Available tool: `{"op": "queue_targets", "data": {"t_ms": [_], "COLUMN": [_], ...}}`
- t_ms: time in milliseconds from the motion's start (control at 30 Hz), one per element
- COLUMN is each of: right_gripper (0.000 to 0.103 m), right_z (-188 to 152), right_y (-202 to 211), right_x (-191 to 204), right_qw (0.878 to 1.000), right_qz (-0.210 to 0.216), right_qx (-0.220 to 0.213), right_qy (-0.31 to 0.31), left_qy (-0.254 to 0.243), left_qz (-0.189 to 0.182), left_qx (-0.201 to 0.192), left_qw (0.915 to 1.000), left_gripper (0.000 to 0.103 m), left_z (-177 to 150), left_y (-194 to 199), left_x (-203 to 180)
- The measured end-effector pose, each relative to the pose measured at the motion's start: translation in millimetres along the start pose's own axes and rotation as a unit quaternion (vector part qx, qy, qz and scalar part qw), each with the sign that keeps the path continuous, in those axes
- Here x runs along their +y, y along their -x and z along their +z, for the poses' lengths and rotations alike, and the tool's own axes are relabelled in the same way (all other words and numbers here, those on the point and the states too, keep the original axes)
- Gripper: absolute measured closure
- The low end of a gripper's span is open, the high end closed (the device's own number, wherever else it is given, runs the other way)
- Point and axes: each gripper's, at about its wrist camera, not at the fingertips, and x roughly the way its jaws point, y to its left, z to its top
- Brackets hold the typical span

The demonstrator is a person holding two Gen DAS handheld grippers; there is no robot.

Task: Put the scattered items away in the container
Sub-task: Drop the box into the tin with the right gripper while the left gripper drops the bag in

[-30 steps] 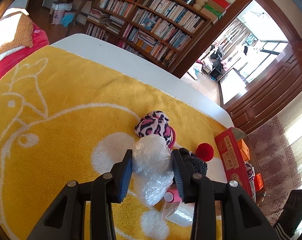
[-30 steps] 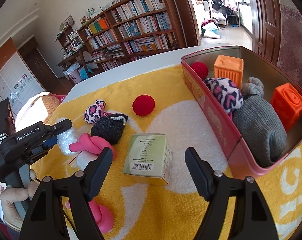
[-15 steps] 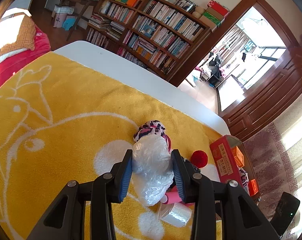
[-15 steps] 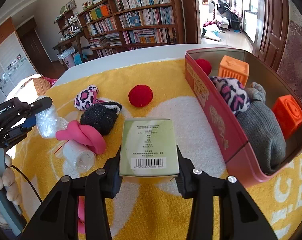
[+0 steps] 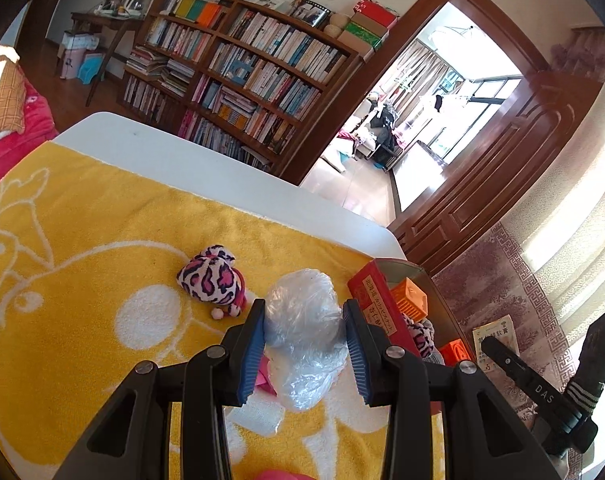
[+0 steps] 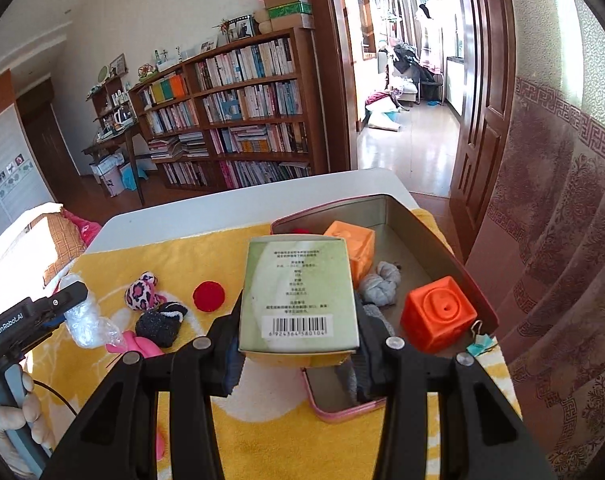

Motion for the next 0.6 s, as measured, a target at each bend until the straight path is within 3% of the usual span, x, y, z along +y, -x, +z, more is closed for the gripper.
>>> {"op": "queue_targets", "data": {"t_ms": [333,600], "right_gripper": [0.055,0.055], "right_z": [52,59], "right_y": [-21,-67], "right_x": [-62,-92], "right_qw": [0.999,0.998], "right_qz": [-0.009,-0.003], "right_qx": [0.008,0.033], "right_qy": [-0.033,-0.045], "left_qy": [-0.055,-0.100], "left_qz": [-0.032,-0.043], "left_qx": [0.025,0.040], "left_qw": [0.9976,0.9933], "left_gripper": [0.063,0.063], "left_z": [2,9], "left_y": [-23,-56], "left_x": [-69,-128]}}
